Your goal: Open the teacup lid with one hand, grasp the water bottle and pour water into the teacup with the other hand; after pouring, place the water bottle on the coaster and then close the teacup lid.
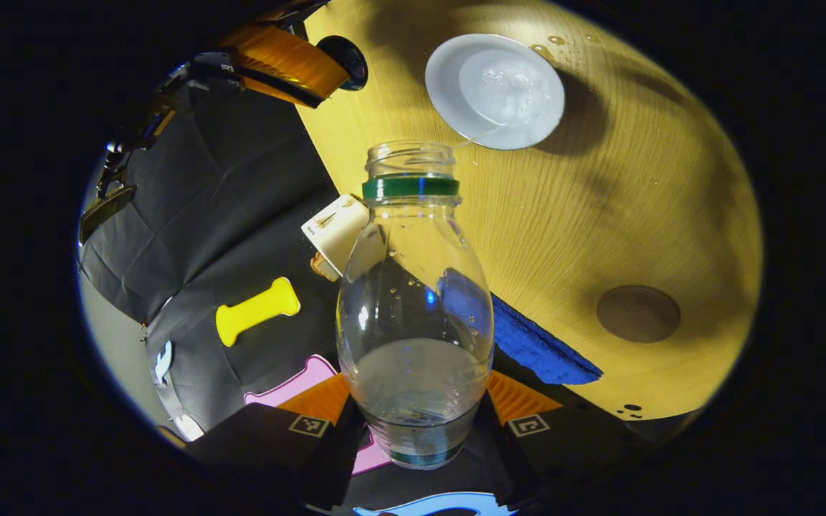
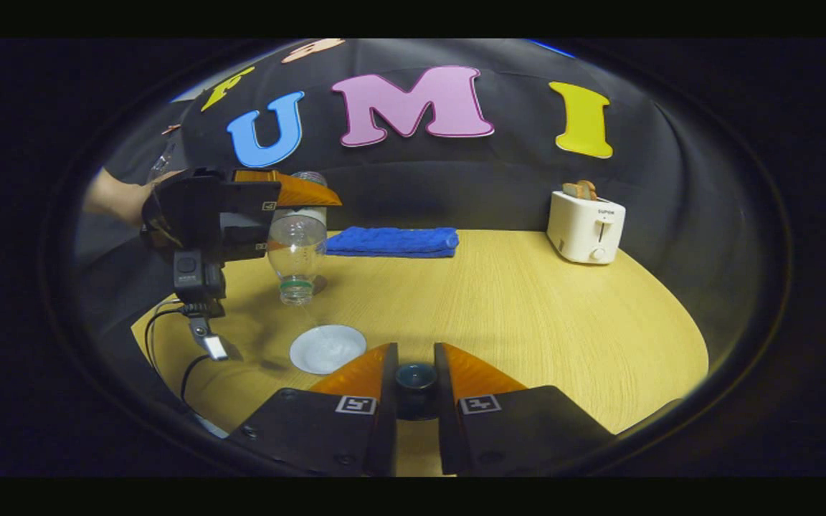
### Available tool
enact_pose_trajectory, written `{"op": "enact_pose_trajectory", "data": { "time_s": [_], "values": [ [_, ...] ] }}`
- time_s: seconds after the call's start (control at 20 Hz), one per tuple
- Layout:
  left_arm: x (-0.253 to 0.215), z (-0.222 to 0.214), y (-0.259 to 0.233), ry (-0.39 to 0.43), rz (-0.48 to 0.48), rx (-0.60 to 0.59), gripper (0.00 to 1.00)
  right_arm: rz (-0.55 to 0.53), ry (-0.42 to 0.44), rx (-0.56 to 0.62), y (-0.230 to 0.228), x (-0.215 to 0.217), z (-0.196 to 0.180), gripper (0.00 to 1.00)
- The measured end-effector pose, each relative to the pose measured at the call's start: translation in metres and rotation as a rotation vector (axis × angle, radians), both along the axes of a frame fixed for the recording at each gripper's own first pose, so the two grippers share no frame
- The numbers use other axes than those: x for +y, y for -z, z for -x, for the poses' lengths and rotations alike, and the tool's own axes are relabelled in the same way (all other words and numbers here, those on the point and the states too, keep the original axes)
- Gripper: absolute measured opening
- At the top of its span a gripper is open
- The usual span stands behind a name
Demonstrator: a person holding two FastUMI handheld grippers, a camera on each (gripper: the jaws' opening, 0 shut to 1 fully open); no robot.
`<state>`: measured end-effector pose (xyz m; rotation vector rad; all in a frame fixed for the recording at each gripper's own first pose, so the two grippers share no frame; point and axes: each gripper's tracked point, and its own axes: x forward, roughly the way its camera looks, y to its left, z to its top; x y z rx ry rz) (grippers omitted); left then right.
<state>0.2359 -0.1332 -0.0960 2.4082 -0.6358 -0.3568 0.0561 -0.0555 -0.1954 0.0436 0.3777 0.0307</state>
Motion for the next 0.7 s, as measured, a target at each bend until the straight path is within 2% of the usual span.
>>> {"op": "enact_pose_trajectory", "data": {
  "time_s": [0.1, 0.15, 0.3, 0.35, 0.55, 0.6, 0.65, 0.7],
  "values": [
    [0.003, -0.002, -0.001, -0.016, 0.020, 0.013, 0.75, 0.008, -0.005, -0.002, -0.002, 0.002, -0.001, 0.25],
    [0.007, -0.003, -0.001, -0.030, 0.039, 0.027, 0.75, 0.010, -0.008, -0.002, -0.003, 0.002, -0.002, 0.27],
    [0.026, -0.003, -0.007, -0.095, 0.166, 0.089, 0.75, 0.016, -0.018, 0.001, -0.007, 0.005, -0.003, 0.28],
    [0.033, -0.001, -0.011, -0.115, 0.229, 0.110, 0.75, 0.022, -0.022, 0.002, -0.009, 0.005, -0.003, 0.25],
    [0.065, 0.004, -0.037, -0.210, 0.510, 0.204, 0.75, 0.050, -0.038, 0.000, -0.025, 0.002, -0.003, 0.28],
    [0.076, 0.005, -0.046, -0.244, 0.600, 0.226, 0.74, 0.054, -0.042, -0.002, -0.030, 0.003, -0.003, 0.22],
    [0.090, 0.003, -0.052, -0.295, 0.687, 0.244, 0.74, 0.058, -0.047, -0.004, -0.035, 0.004, -0.005, 0.28],
    [0.101, 0.003, -0.058, -0.340, 0.784, 0.269, 0.75, 0.063, -0.051, -0.006, -0.040, 0.006, -0.007, 0.28]
  ]
}}
